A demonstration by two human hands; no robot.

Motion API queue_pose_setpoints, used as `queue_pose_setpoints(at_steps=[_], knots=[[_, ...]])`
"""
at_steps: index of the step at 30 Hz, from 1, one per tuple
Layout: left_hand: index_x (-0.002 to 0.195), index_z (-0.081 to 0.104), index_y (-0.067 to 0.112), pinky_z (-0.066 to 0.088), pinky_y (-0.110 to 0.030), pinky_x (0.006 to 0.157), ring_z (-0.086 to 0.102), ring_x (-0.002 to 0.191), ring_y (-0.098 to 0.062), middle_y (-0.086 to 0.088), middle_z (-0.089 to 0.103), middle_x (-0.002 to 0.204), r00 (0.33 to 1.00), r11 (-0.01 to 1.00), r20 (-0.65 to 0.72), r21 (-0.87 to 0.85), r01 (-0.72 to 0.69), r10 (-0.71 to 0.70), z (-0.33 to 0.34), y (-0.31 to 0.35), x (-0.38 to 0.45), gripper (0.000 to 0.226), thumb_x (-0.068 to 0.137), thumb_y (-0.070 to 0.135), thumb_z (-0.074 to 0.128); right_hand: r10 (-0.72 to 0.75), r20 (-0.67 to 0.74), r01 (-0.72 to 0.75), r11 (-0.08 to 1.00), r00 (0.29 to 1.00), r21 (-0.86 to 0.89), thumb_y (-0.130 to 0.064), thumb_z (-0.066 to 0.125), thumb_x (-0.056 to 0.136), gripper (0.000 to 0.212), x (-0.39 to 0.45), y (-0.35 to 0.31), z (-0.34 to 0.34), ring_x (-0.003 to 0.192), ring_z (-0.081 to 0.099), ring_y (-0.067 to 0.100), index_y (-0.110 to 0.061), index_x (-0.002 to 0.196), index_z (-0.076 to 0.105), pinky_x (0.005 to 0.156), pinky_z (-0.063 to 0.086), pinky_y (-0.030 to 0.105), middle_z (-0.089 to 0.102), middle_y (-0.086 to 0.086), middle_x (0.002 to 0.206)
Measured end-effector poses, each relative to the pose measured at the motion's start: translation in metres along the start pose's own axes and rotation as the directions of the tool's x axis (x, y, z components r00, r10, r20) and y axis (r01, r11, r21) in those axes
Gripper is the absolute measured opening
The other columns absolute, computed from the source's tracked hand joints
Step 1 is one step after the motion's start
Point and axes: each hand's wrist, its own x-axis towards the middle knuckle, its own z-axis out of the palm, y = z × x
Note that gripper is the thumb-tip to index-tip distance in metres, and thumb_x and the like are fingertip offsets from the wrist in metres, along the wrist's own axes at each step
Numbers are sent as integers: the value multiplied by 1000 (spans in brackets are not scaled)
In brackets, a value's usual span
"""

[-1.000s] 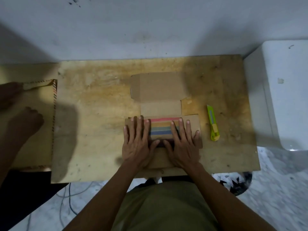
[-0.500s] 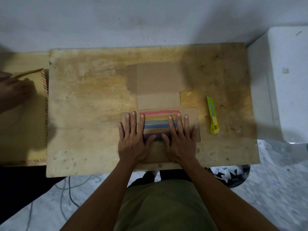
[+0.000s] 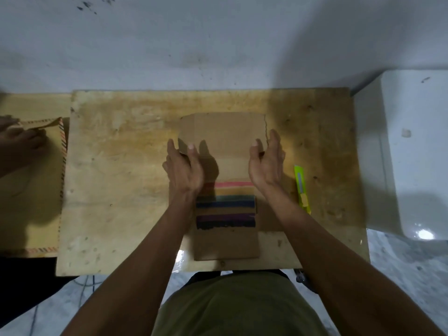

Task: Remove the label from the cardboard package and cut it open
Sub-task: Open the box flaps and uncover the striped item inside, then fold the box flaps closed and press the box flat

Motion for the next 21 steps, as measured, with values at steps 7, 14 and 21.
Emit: queue_pose_setpoints(at_steps=[7, 14, 21], knots=[[156, 14, 21, 45, -50, 107, 52, 129, -35, -19, 47, 148, 952, 913, 38, -274, 303, -305, 0, 19, 19, 68, 102, 54, 35, 301, 153, -334, 898, 941, 286, -39, 49, 99, 58, 20, -15, -10, 120, 50, 18, -26, 150, 26, 102, 42, 33, 50, -1, 140], [148, 34, 19, 57, -43, 83, 62, 106, -30, -18, 58, 132, 908, 789, 176, -452, 417, -379, -11, 23, 29, 59, 101, 56, 35, 364, 314, -461, 820, 877, 339, -49, 49, 98, 47, 18, -27, -32, 83, 58, 14, -30, 140, 42, 57, 50, 27, 60, -2, 107], [108, 64, 13, 44, -36, 66, 49, 70, -22, -11, 55, 82, 865, 536, 383, -678, 502, -325, -42, 24, 8, 69, 96, 70, 27, 362, 429, -557, 624, 828, 549, -62, 31, 98, 63, -4, -28, -53, 104, 66, 34, -20, 142, 44, 93, 53, 52, 57, 5, 132]])
